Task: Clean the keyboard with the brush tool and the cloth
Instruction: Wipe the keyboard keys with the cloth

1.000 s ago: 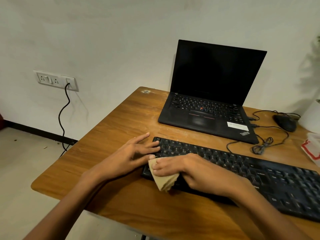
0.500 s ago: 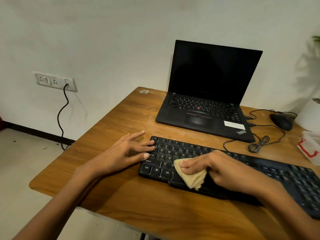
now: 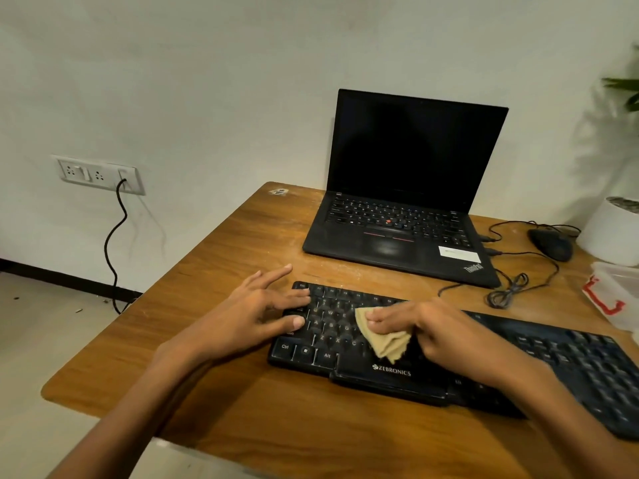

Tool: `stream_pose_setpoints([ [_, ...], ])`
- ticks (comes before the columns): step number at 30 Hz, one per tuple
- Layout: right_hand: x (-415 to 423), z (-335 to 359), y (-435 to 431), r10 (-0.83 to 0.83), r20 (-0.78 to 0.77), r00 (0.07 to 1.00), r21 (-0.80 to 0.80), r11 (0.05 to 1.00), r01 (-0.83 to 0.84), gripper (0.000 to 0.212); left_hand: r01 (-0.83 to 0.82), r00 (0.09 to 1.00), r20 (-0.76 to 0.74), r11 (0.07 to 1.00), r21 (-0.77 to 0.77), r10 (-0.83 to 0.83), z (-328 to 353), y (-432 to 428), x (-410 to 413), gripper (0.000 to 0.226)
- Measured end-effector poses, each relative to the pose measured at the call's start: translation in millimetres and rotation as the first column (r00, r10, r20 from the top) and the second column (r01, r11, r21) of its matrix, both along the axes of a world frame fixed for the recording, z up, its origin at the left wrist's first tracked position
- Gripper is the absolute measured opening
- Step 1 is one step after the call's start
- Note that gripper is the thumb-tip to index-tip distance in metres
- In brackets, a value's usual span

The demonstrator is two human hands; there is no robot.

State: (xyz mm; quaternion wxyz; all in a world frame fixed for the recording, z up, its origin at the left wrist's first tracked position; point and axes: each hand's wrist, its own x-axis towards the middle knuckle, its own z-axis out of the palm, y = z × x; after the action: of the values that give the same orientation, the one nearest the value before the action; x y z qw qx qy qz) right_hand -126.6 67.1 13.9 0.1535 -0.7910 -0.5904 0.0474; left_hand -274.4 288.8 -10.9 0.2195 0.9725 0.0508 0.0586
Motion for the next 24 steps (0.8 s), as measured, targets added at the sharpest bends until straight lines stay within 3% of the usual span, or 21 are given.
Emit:
stream_pose_setpoints([
  [3, -7, 0, 13, 0.014, 0.067, 0.998, 0.134, 0.991, -0.023, 0.046, 0.018, 1.0, -0.017, 1.0, 0.017, -0.018, 2, -4, 2, 0.066],
  [6, -13, -15, 34, 0.193, 0.09, 0.977, 0.085, 0.976, -0.201, 0.047, -0.02, 0.996, -0.09, 1.0, -0.001, 0.02, 8, -13, 1, 0.072],
  [11, 22, -5, 42, -0.002, 0.169, 0.986, 0.186, 0.982, -0.03, 0.043, -0.045, 0.994, -0.099, 0.999, -0.029, 0.042, 5, -13, -1, 0.078],
  [15, -5, -19, 49, 0.214, 0.07, 0.974, 0.128, 0.967, -0.221, 0.041, -0.031, 0.994, -0.101, 0.999, -0.034, 0.028, 8, -15, -1, 0.063],
  [17, 8, -15, 50, 0.128, 0.064, 0.99, 0.099, 0.986, -0.134, 0.043, -0.043, 0.995, -0.096, 0.999, -0.031, 0.04, 7, -14, -2, 0.067],
  [20, 22, -7, 54, 0.03, 0.176, 0.984, 0.117, 0.992, -0.051, 0.045, -0.033, 0.996, -0.084, 0.999, -0.035, 0.03, 8, -15, -3, 0.076],
  [24, -5, -21, 55, 0.143, 0.138, 0.98, 0.13, 0.978, -0.161, 0.043, -0.03, 0.997, -0.073, 0.999, -0.034, 0.027, 7, -15, -3, 0.068],
])
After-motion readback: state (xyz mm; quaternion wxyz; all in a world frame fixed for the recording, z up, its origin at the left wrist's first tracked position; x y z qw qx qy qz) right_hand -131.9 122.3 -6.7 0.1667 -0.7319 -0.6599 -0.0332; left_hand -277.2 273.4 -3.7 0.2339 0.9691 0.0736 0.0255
